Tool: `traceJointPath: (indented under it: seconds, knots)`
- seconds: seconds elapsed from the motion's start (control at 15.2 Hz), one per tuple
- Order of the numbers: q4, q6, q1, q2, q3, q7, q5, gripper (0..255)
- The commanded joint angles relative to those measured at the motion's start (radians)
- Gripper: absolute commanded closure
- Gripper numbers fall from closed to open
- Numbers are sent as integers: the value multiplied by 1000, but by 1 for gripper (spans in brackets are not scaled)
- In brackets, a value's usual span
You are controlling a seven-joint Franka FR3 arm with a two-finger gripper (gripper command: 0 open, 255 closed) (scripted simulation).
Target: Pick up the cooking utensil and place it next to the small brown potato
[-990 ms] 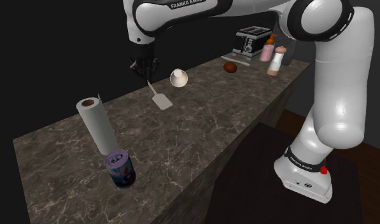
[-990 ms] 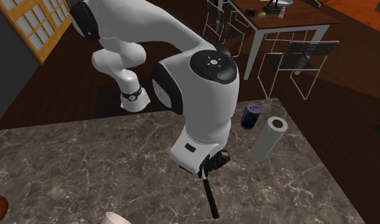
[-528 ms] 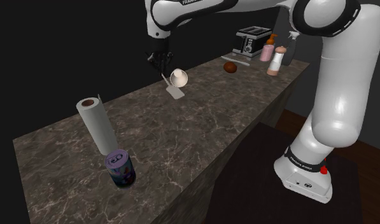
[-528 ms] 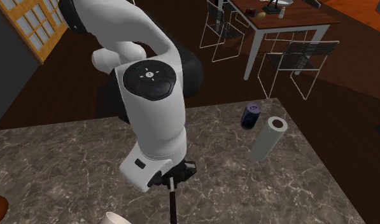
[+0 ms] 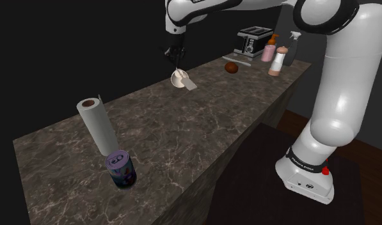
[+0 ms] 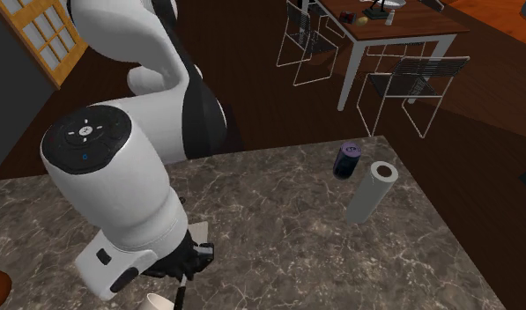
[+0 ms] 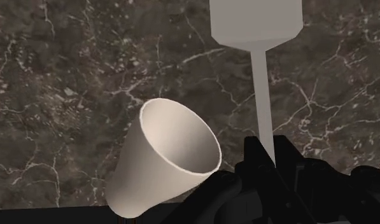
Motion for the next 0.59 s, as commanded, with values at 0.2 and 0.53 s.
traceJointPath:
  seconds: [0.2, 0.53]
  knots:
    - [23, -8, -73, 12, -33, -112, 17, 255]
    - [88, -28, -140, 55, -65, -215, 29, 255]
